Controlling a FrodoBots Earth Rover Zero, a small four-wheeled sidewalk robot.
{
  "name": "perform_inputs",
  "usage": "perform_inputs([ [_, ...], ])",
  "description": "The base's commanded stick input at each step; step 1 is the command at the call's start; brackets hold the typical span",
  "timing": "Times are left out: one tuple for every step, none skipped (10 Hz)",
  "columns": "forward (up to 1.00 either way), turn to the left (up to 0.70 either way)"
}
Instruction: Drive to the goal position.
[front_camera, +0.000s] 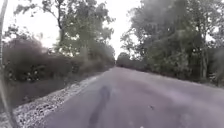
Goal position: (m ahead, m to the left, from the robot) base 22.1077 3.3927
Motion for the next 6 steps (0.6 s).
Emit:
perform_inputs([
  [0.7, 0.01],
  [0.7, 0.01],
  [0.7, 0.01],
  [0.7, -0.06],
  [0.7, -0.34],
  [0.7, -0.3],
])
